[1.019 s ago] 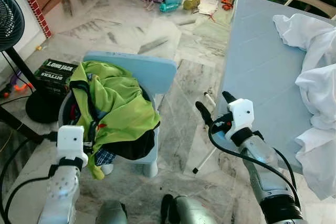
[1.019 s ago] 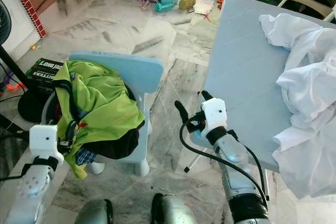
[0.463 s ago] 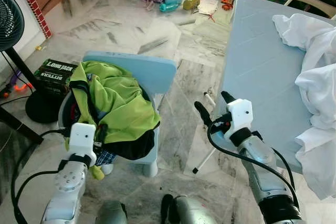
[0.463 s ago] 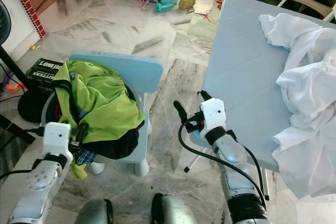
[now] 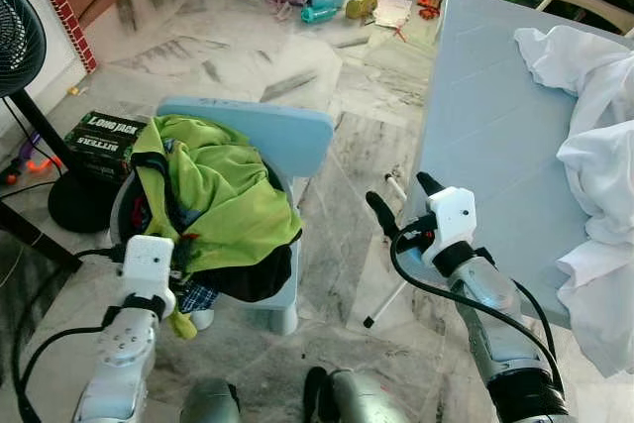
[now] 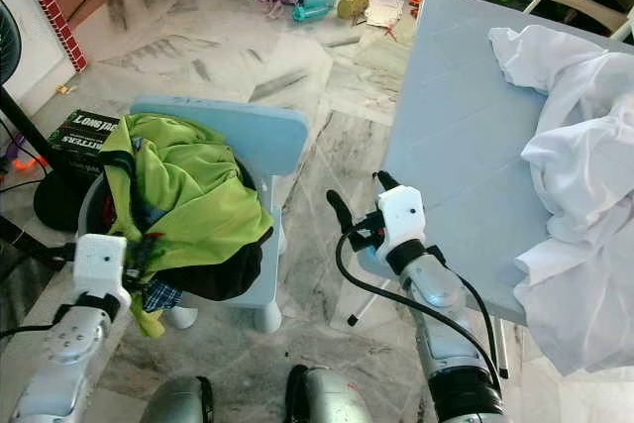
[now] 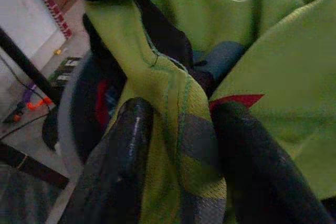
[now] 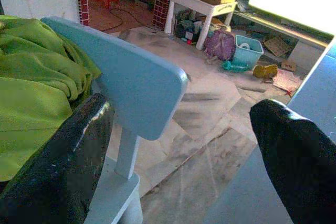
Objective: Hang hanger
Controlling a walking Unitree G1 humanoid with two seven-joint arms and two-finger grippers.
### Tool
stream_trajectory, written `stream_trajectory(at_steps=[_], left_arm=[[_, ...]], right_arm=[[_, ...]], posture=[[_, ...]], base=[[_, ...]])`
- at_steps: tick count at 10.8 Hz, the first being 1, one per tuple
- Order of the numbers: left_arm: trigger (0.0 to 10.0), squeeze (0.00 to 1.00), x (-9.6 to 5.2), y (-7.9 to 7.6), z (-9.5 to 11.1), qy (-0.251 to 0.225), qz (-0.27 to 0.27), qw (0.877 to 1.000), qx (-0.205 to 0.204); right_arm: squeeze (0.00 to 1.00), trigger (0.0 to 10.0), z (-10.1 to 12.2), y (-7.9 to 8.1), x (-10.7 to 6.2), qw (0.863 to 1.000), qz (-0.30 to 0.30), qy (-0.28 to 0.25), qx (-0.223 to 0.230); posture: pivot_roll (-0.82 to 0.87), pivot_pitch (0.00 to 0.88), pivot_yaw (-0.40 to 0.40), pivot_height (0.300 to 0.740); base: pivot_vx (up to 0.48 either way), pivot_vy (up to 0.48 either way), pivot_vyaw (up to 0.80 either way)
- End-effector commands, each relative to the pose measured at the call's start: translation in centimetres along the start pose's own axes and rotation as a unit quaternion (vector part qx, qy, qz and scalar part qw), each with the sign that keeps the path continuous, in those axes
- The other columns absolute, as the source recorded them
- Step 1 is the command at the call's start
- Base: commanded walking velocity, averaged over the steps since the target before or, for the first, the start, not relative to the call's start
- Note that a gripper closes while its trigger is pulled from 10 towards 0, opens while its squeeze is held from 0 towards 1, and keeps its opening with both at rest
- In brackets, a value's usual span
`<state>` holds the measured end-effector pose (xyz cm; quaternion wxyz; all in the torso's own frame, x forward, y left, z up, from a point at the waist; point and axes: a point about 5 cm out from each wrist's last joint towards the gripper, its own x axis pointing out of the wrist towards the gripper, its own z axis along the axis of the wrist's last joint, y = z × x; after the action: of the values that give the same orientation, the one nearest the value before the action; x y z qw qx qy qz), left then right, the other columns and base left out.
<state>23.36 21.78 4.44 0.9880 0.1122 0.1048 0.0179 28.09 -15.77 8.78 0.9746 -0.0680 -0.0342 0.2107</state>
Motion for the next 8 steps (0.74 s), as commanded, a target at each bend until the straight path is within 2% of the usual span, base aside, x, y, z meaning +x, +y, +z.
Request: stream_trajectory(at_steps=[1, 7, 8], left_arm=[[0.0, 0.00, -0.03, 0.27, 0.10, -0.002, 0.007, 1.000, 0.003], [0.0, 0.00, -0.16, 0.19, -0.10, -0.005, 0.025, 1.000, -0.012], [1.1, 0.00, -0.27, 0.21, -0.08, -0.011, 0.044, 0.999, -0.027]], right_arm=[[0.00, 10.0, -1.95, 0.55, -0.86, 0.999, 0.009, 0.049, 0.010], [0.00, 10.0, -1.98, 0.37, -0.85, 0.999, 0.009, 0.051, 0.006], [0.00, 10.0, -1.92, 0.31, -0.78, 0.999, 0.009, 0.050, 0.003]], posture=[[0.10, 0.173, -0.109, 0.740], [0.10, 0.171, -0.117, 0.740], [0.10, 0.170, -0.121, 0.740]], base=[[0.000, 0.000, 0.00], [0.000, 0.000, 0.00], [0.000, 0.000, 0.00]])
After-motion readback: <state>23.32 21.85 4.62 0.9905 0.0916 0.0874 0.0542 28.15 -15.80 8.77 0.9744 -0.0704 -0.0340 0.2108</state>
